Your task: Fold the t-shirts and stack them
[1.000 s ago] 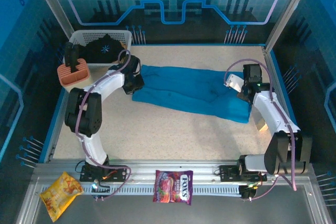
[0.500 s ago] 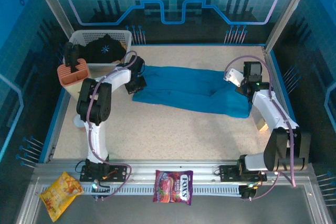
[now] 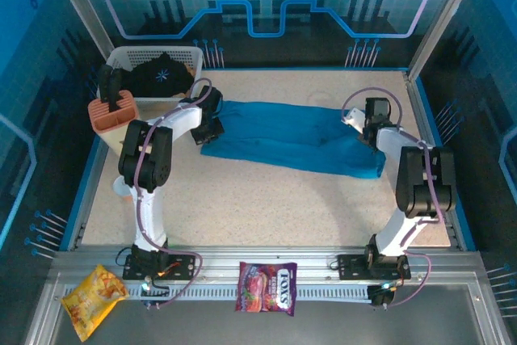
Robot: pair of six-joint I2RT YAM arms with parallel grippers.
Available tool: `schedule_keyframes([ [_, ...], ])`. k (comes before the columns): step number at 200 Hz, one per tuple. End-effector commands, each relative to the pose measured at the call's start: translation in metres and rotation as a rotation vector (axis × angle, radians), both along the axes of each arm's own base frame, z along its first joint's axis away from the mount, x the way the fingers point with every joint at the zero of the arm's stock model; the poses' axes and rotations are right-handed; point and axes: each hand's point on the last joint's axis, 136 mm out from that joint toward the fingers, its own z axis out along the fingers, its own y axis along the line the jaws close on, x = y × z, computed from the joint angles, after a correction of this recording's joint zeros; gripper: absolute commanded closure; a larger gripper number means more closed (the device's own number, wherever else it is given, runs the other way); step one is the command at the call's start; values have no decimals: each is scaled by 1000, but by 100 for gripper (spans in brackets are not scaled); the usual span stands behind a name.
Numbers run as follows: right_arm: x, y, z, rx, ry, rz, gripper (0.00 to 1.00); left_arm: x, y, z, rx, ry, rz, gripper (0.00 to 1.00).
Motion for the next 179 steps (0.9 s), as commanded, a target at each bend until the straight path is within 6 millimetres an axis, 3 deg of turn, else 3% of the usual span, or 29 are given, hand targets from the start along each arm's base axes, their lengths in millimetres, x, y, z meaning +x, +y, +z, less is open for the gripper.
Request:
schedule_keyframes([
  [1, 33, -8, 28, -4, -151, -30, 100, 1, 14, -4, 48, 20, 8, 93],
  [61, 54, 10, 48, 75, -267, 48, 100, 0, 13, -7, 43, 22, 14, 94],
  [107, 62, 35, 35, 121, -268, 163, 100, -3, 12, -11, 36, 32, 13, 91],
  [139, 67, 40, 20, 107, -256, 182, 100, -5, 13, -10, 43, 34, 12, 85],
  [156, 75, 40, 22, 95, -292, 174, 100, -6, 15, -8, 49, 29, 12, 84],
  [166, 77, 39, 19, 90, -289, 159, 96, -5, 15, -5, 52, 24, 11, 82],
  [179, 82, 32, 22, 64, -308, 99, 84, -5, 16, -1, 53, 16, 12, 79],
])
